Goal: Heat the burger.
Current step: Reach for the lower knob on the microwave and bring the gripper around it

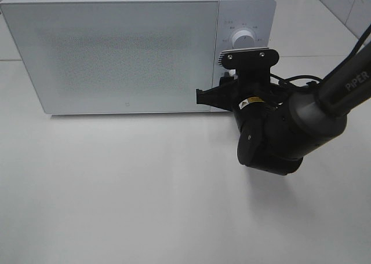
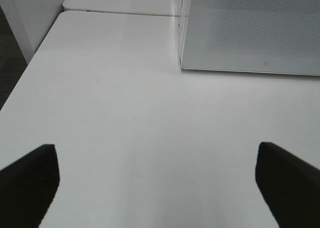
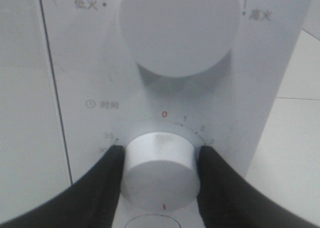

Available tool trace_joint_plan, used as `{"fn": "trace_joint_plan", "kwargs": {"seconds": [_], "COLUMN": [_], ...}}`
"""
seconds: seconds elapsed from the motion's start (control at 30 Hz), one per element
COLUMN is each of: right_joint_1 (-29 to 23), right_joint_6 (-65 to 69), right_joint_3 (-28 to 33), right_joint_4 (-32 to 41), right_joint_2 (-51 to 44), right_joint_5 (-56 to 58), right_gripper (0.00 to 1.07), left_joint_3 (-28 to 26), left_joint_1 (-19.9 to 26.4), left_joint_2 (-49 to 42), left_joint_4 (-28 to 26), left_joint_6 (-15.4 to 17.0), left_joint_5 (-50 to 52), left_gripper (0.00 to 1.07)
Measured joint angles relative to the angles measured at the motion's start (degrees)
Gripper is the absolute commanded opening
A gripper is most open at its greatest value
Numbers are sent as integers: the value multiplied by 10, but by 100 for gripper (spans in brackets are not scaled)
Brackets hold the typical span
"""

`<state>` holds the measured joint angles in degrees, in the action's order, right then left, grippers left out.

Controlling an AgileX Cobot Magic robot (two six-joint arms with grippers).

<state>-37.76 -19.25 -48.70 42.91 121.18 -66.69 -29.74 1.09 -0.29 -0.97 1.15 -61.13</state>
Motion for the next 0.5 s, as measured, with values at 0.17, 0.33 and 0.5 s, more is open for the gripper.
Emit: {"fn": "trace_joint_plan", "kwargs": {"seconds": [0.17, 0.33, 0.5], "right_joint_1": [0, 0, 0], "right_joint_6": [0, 2, 38], "right_joint_3": [0, 0, 1], "right_joint_4": [0, 0, -9], "right_joint_2": [0, 0, 0], "right_joint_5": [0, 0, -1], "right_gripper": [0, 0, 0], "left_joint_3": [0, 0, 0], "left_joint_1": [0, 0, 0], "left_joint_2": [0, 0, 0], "left_joint_4": [0, 0, 0], "left_joint_6": [0, 0, 0], "left_joint_5": [0, 0, 0], "left_gripper": [100, 100, 100]}}
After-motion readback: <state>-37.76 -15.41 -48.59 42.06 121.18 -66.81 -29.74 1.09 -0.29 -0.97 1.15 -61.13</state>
